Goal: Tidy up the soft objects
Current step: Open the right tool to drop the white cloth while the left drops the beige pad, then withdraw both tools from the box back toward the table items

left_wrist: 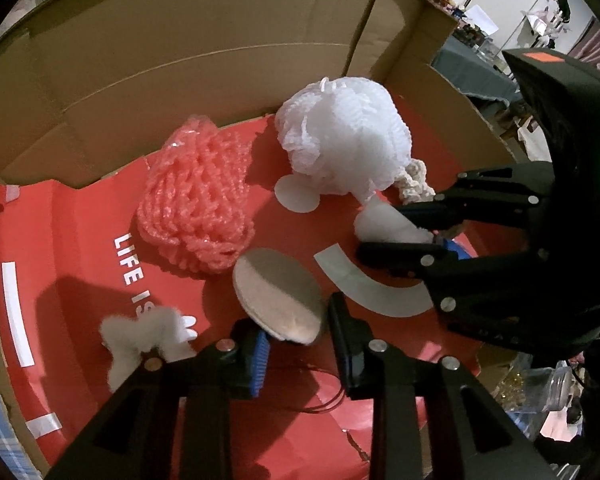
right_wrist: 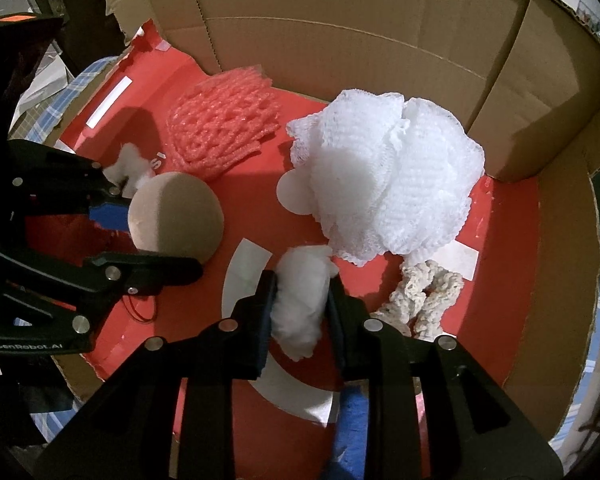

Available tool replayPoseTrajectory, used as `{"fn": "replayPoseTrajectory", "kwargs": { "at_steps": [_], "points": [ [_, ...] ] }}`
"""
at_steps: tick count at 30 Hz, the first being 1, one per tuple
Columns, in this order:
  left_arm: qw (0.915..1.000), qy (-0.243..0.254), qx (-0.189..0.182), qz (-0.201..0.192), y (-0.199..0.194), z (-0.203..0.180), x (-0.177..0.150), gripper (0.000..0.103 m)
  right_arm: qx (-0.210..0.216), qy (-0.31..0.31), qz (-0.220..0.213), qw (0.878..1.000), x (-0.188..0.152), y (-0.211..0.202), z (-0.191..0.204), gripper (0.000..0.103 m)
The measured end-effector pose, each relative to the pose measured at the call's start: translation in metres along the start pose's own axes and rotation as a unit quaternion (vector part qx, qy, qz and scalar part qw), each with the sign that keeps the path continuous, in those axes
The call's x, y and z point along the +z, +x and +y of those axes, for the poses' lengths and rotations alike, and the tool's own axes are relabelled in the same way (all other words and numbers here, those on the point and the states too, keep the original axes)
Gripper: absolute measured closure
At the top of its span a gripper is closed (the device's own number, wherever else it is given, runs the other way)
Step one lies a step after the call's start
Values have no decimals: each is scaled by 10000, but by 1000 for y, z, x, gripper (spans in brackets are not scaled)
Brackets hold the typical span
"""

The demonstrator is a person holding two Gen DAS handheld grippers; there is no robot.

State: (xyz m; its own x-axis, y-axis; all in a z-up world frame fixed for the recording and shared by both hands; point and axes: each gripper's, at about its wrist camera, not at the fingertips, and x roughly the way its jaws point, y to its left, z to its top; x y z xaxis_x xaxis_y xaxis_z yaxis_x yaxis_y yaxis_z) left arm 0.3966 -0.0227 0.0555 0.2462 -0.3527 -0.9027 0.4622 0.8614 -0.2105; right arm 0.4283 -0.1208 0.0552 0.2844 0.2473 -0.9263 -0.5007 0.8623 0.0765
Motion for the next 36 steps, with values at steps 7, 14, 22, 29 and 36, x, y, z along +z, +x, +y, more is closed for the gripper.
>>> {"fn": "replayPoseTrajectory", "kwargs": {
  "at_steps": [7,14,22,29,36],
  "points": [
    [9999,38,58,-83,-6,2,-6,62,0,12,-27,10000,-3,0,-3,79],
    [9997,46,168,-158,-19,0,-12,54,-8,-19,-54,10000,-5,-1,-3,75],
    [9990,31,284,-351,-43,3,-22,44,-90,-3,-81,9999,-5,-4,-3,75],
    [9977,-2,292,-609,-66,-1,-35,38,-223,-57,-318,9992,-8,-17,1,35],
    [9940,-72,381,-1019,-99,-15,-50,26,-414,-7,-582,9974,-13,-50,8,35]
  ]
}}
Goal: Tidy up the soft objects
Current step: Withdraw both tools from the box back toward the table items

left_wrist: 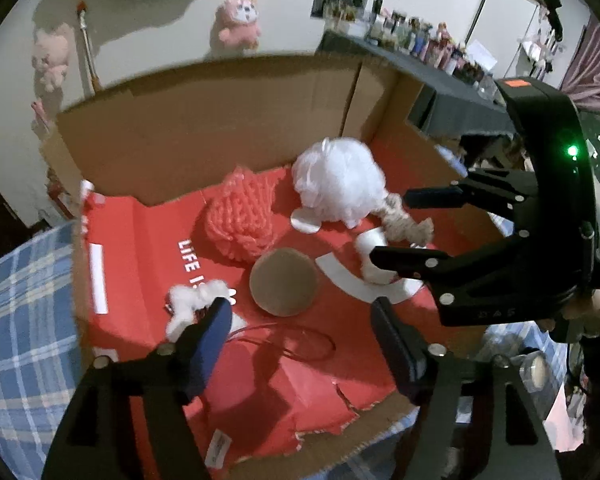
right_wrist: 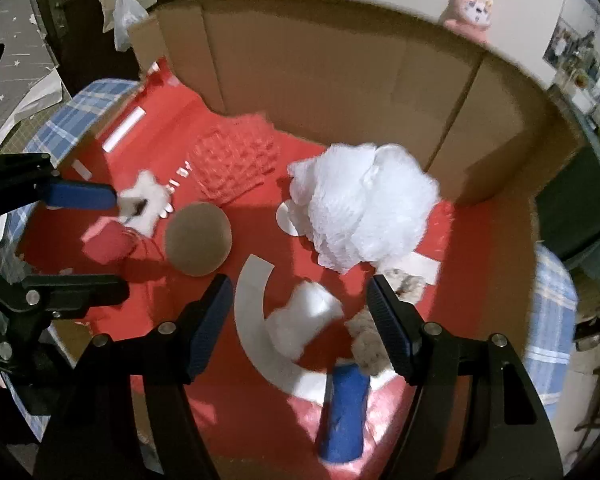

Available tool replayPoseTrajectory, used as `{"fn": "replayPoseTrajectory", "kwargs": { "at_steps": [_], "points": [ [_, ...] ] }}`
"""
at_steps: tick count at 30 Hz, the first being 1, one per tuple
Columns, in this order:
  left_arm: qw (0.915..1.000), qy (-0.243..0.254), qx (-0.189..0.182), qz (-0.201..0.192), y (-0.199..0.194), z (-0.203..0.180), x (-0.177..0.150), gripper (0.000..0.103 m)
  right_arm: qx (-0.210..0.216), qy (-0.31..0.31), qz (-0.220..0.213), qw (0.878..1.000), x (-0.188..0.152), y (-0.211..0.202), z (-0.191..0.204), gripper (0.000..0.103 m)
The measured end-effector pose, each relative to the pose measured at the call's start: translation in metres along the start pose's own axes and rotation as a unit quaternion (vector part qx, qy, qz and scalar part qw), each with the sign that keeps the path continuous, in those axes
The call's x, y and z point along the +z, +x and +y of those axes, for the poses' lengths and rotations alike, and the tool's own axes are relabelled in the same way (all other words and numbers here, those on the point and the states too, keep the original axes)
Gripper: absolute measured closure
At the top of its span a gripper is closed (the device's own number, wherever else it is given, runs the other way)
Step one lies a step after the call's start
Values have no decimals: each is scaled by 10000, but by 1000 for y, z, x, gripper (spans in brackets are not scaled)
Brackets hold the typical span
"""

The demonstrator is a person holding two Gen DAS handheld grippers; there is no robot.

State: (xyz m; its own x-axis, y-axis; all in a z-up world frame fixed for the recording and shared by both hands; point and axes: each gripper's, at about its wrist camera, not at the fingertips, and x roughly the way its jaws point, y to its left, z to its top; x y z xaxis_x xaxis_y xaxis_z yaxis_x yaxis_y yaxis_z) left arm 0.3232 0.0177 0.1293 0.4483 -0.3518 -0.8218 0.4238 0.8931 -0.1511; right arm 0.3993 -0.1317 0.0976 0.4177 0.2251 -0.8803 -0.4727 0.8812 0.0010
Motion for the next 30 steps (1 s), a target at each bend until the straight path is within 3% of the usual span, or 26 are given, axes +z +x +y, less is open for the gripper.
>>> {"fn": "replayPoseTrajectory", "kwargs": {
  "at_steps": [10,12,20,30],
  "points": [
    [9921,101,202,-1231,-82,-41,-28,2,-192,108,-824,9964,-29,-100,17,27],
    [9887,82,245,-1475,-93,-49,-35,2,-203,160,-1009,9946,-39,-119,23,21],
    [9699,84,653,-2342,-146,-77,-79,0,-585,112,-1876,9804,-94,-189,50,20],
    [9416,3,1073,-3193,-168,-115,-159,0,-939,471,-2730,9563,-183,-232,86,16]
  ]
}}
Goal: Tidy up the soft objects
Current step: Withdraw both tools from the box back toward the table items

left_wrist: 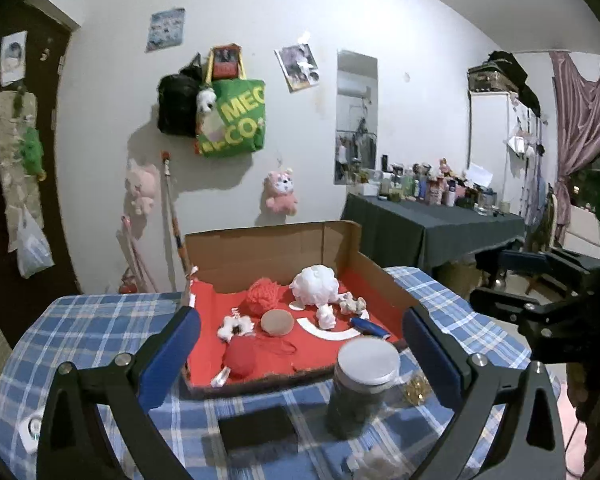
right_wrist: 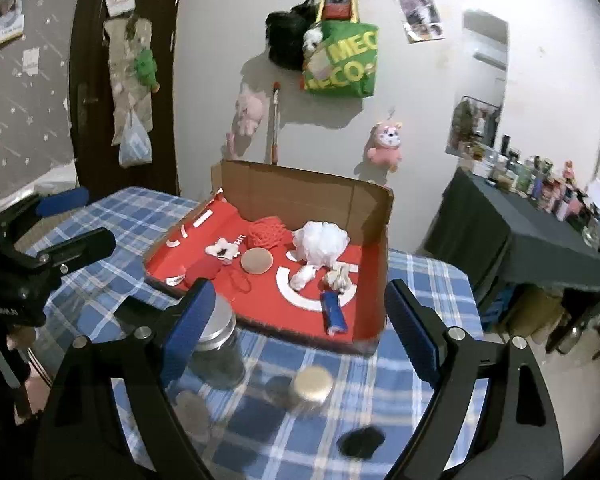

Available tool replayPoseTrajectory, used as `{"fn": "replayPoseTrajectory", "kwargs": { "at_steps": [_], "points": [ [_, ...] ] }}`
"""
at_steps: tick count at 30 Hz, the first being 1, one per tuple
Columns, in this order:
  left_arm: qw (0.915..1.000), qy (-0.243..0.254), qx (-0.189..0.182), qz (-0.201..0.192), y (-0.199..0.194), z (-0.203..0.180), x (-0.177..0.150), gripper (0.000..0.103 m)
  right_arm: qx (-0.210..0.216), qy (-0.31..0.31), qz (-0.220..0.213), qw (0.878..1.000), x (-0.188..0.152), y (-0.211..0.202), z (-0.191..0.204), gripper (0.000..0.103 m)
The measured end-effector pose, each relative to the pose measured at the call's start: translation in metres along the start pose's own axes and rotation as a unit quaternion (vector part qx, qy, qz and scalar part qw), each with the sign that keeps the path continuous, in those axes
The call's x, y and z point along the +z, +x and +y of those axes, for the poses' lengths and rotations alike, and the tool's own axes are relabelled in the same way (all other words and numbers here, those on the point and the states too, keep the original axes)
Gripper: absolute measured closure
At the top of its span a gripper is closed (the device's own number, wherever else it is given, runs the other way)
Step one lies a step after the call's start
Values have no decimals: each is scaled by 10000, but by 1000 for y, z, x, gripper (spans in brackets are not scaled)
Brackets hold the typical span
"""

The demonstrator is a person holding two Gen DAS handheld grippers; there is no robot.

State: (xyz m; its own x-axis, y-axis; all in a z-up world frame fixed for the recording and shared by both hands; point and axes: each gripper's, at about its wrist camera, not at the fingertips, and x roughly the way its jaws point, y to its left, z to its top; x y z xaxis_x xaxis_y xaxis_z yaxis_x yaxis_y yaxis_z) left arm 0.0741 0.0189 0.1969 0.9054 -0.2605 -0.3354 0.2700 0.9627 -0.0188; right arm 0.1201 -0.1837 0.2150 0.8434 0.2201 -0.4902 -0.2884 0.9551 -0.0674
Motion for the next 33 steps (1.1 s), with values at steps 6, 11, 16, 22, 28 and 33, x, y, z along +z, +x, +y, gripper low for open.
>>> {"fn": "replayPoseTrajectory", "kwargs": {
  "at_steps": [6,11,16,22,28,33],
  "points": [
    [9996,-69,227,-152,-17,-17,-37,0,-381,139,-443,9982,-46,-31,12,12],
    [9988,-17,420,-248,-18,-28,-68,0,-605,284,-652,9956,-78,-39,15,12],
    [9989,-254,393,-36,-5,-30,-97,0,-805,373,-591,9943,-111,-30,14,11],
    [9976,-378,335,483,19,-34,-127,0,-744,547,-184,9956,-148,-2,13,11],
    [9941,-456,343,918,35,-36,-146,0,-721,695,191,9948,-166,18,6,11],
    [9930,-385,285,1084,40,-43,-148,0,-753,784,300,9936,-171,22,-2,11]
  ]
}}
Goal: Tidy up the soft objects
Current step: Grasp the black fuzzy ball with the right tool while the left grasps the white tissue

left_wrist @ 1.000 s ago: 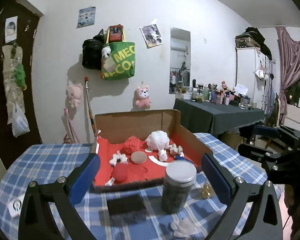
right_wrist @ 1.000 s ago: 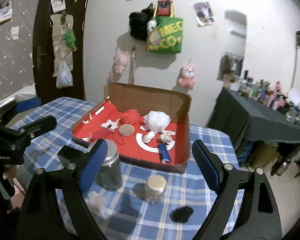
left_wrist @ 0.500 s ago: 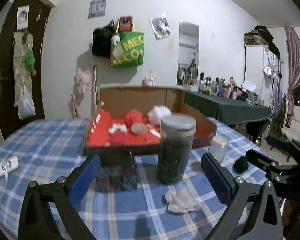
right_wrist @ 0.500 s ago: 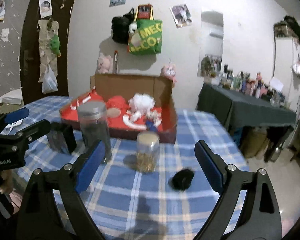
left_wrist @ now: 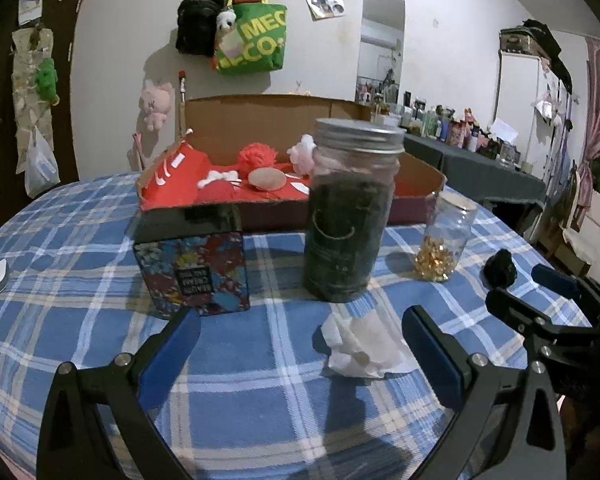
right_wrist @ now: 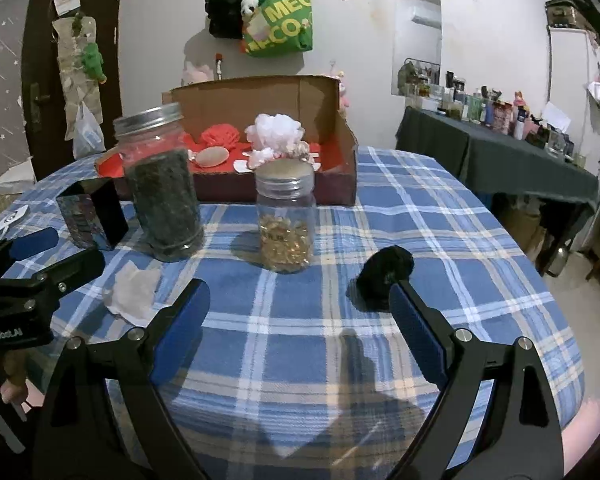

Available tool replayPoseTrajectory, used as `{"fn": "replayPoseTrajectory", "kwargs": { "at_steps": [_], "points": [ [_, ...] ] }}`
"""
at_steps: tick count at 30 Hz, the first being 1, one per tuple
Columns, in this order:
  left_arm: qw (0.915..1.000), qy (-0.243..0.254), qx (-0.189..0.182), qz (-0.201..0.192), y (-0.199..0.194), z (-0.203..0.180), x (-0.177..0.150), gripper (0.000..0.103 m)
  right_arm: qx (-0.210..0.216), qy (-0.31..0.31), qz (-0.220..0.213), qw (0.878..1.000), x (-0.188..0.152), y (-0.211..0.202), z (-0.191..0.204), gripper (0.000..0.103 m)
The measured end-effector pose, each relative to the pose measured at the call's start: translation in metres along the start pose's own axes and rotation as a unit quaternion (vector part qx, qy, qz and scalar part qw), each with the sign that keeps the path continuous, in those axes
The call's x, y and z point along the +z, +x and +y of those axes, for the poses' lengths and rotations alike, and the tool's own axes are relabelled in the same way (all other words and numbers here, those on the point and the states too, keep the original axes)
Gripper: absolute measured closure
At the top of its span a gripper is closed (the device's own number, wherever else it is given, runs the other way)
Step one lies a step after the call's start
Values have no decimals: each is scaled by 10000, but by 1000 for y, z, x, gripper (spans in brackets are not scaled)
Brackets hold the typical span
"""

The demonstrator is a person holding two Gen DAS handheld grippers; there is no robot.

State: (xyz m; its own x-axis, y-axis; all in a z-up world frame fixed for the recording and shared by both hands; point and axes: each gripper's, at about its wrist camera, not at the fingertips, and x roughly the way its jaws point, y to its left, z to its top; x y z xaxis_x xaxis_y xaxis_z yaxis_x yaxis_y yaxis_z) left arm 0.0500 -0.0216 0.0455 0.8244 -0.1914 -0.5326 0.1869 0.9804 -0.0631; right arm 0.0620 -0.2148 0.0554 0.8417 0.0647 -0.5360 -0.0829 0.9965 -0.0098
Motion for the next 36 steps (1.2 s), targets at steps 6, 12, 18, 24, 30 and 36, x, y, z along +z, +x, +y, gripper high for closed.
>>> {"fn": "replayPoseTrajectory", "kwargs": {
  "at_steps": [6,12,18,24,30,36],
  "points": [
    [9994,131,-21,320,11,-10,0,0,-79,-87,187,9998,2,10,-7,11],
    [9973,267,-42,678,24,-19,0,0,-89,-33,528,9986,4,27,-28,11],
    [9945,405,-62,964,34,-23,1,12,60,247,786,9966,10,40,-48,11],
    [9922,393,-300,1145,41,-21,3,33,244,520,1046,9929,17,52,-63,32],
    [9908,455,-550,1152,41,-17,6,70,579,607,1133,9900,14,55,-61,72],
    [9903,338,-759,1118,33,-8,9,83,1132,588,1005,9867,11,42,-39,75]
  ]
}}
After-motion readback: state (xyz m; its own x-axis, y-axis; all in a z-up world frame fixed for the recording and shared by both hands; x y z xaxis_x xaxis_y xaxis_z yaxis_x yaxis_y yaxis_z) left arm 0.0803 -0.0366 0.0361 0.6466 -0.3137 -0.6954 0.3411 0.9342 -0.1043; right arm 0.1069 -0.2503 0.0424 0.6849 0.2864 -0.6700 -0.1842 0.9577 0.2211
